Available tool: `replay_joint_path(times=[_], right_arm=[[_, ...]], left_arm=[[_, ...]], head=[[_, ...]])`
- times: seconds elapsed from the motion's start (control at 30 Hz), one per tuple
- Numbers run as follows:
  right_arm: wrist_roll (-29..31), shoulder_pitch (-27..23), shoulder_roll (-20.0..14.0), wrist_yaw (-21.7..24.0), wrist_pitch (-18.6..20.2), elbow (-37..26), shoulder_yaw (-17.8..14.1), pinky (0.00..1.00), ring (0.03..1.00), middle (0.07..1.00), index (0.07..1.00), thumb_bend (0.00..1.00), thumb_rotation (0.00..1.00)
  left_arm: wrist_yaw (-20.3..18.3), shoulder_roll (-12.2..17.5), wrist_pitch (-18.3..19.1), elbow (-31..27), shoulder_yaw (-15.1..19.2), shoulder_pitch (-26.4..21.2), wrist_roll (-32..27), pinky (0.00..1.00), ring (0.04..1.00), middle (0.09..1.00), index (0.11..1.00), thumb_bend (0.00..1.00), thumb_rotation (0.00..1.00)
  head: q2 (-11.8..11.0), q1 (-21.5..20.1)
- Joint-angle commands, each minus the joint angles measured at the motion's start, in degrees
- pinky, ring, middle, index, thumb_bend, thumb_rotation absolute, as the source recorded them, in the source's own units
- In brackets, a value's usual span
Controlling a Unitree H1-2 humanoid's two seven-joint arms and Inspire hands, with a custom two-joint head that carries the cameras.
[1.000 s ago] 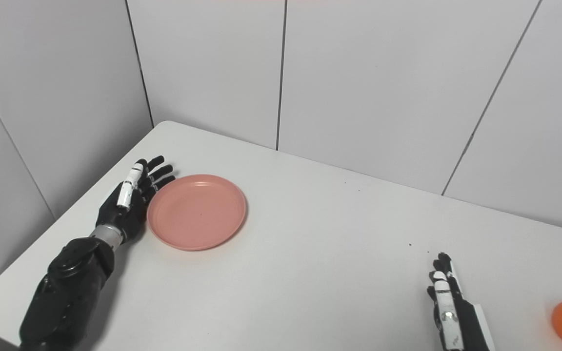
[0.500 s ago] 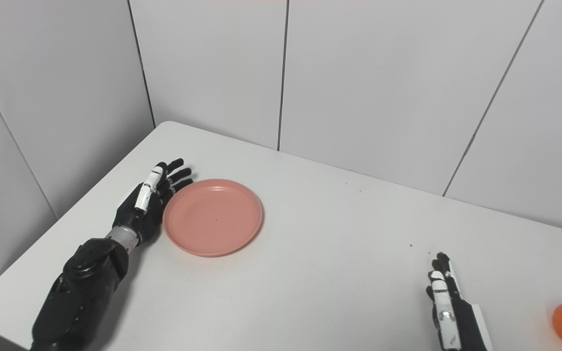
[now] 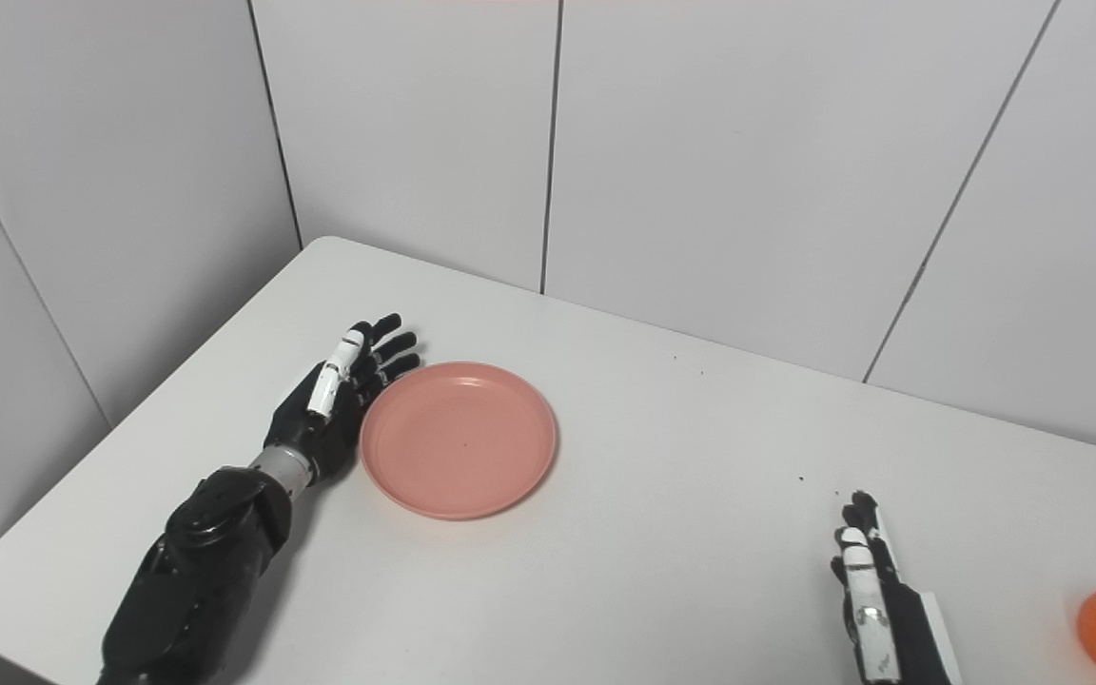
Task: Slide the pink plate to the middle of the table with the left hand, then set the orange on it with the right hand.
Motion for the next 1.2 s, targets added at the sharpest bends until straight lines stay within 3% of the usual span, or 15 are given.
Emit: replay_joint_path(times=[0.0,0.6,1.17], right_arm=[[0.0,-1.5,0.0,-0.2,-2.4,-1.5,-0.1,1.00,1.000,1.000,1.000,0.08,1.00],[-0.6,-1.9,1.5,-1.2,-0.4,-2.7,-0.2,1.00,0.998,1.000,1.000,0.10,1.00],[-0.7,-2.3,2.1,-2.0,0.6,-3.6,0.1,1.00,0.989,1.000,1.000,0.13,1.00]], left_arm=[[-1.2,-1.6,4.1,-0.1,-1.8,-0.1,-1.0,0.92,0.919,0.926,0.925,0.37,1.00],[8.2,-7.4,5.6,-4.2,-5.2,-2.1,-3.0,0.95,0.936,0.944,0.944,0.37,1.00],[9.1,-10.1,5.6,-4.2,-14.2,-4.5,0.1,0.91,0.920,0.932,0.936,0.36,1.00]], head=[[0.3,-0.1],[2.3,-2.7],[3.8,-4.4]])
